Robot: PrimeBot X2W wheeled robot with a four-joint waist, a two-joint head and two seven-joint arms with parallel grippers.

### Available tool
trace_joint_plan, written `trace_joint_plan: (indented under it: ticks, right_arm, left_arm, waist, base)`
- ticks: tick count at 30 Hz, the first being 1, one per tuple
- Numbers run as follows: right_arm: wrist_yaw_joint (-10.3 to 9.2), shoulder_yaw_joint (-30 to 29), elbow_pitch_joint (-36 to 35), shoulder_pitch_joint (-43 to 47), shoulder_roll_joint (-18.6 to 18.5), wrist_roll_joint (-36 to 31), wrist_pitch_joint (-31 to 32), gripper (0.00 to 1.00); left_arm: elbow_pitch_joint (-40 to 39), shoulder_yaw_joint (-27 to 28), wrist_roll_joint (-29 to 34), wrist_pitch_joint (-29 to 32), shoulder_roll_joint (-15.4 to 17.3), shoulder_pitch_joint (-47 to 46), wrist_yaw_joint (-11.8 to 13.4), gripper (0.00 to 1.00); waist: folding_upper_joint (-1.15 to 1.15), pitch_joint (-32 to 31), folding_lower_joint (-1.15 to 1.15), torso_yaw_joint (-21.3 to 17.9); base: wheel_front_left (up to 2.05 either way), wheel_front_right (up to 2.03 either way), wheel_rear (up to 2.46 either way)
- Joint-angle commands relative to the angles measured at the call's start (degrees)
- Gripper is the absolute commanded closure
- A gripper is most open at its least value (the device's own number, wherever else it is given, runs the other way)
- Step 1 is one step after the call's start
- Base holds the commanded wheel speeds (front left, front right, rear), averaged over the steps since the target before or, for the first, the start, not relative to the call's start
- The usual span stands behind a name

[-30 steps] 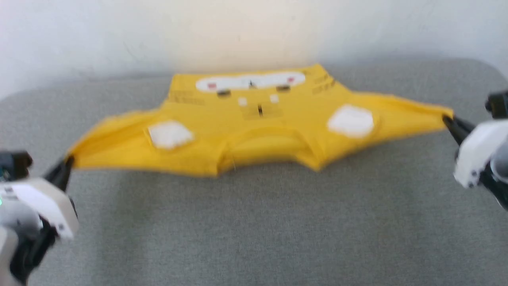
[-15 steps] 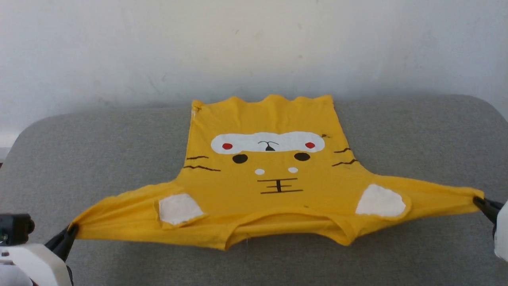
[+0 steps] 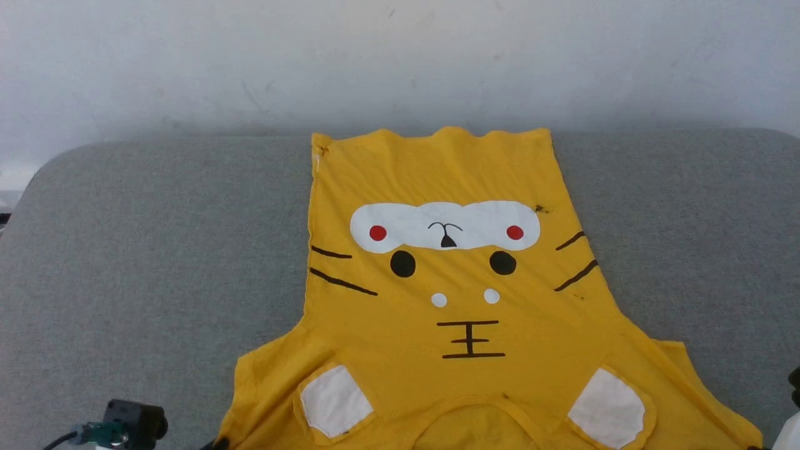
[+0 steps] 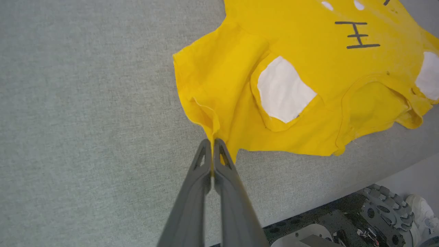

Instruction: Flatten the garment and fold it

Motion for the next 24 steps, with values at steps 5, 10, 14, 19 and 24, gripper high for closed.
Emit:
trace_joint_plan:
  ticks: [5, 10, 14, 19, 24]
  right_arm:
    - [-0.12, -0.24, 0.05, 1.08, 0.54, -0.64, 1.51, 1.0]
    - [-0.12, -1.82, -1.82, -1.96, 0.14, -1.06, 0.74, 0.0]
    - [-0.12, -2.92, -3.47, -8.62, -0.11, -0.26, -0.36, 0.0]
    - [-0.12, -1.68, -3.36, -22.32, -2.14, -0.81, -2.2, 0.0]
    - [-0.12, 0.15, 3.48, -38.47, -1.95, -1.11, -0.76, 0.0]
  left_arm:
    - [1.76, -2.68, 0.43, 2.22, -2.19, -0.81, -0.03, 1.0]
    - [1.47, -3.02, 0.69, 2.0, -3.1, -2.75, -0.59, 1.0]
    - [-1.1, -3.14, 0.69, 2.36, -3.83, -5.13, -1.02, 1.0]
    - [-4.78, -4.11, 2.22, 3.04, -4.73, -8.13, -0.94, 1.0]
    - [-7.29, -5.2, 3.17, 2.22, -7.64, -10.97, -0.8, 1.0]
  waist:
    - [-0.01, 3.4, 0.0, 2.69]
    - [-0.01, 6.9, 0.0, 5.22]
    - [-0.01, 11.45, 0.0, 7.85]
    - [-0.01, 17.69, 0.0, 11.68]
    - [-0.01, 23.84, 0.0, 15.97]
  base:
    - [0.0, 0.0, 0.0]
    - [0.0, 0.0, 0.0]
    - [0.0, 0.0, 0.0]
    - [0.0, 0.0, 0.0]
    - [0.0, 0.0, 0.0]
